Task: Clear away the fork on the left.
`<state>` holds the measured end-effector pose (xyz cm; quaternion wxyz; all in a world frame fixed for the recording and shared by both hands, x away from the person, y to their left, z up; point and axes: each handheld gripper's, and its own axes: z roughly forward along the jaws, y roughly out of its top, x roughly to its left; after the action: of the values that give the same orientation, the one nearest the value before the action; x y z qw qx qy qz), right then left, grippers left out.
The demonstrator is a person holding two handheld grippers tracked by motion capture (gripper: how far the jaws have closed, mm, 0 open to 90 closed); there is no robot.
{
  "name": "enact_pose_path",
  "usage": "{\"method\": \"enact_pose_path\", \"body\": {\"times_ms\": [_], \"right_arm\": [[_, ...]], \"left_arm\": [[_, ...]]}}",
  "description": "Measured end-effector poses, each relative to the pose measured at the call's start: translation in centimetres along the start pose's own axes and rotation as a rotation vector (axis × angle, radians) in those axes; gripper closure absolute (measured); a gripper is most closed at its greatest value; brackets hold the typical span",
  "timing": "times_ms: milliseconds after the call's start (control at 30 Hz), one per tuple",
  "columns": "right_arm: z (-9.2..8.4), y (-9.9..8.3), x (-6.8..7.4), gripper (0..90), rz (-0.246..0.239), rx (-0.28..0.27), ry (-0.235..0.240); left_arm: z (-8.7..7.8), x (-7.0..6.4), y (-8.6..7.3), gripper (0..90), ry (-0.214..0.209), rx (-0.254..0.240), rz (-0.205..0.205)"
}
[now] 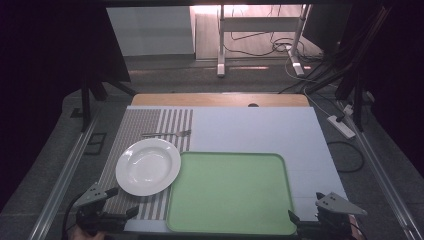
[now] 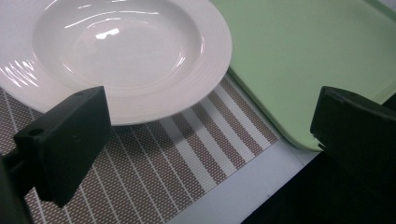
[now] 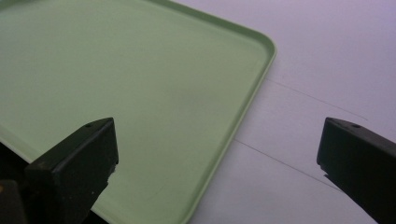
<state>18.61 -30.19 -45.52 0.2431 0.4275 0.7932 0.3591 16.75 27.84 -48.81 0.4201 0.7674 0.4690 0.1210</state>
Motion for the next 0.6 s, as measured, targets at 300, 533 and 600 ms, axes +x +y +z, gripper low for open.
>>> {"method": "enact_pose_path", "body": {"times_ms": [300,533,600], "right_arm": [[0.1,0.0,0.1,0.0,-0.008,0.006,-0.002],[0.1,0.0,0.1,0.0,-0.012,0.009,-0.002],[0.1,0.0,0.1,0.0,-0.012,0.010,-0.002]], "left_arm": [[0.5,-0.2,0.7,0.0,-0.030,0.005,0.040],[0.9,-0.2,1.3,0.0,-0.019,-0.004,0.076],[1.0,-0.1,1.4,0.0,-0.017,-0.008,0.079]]}}
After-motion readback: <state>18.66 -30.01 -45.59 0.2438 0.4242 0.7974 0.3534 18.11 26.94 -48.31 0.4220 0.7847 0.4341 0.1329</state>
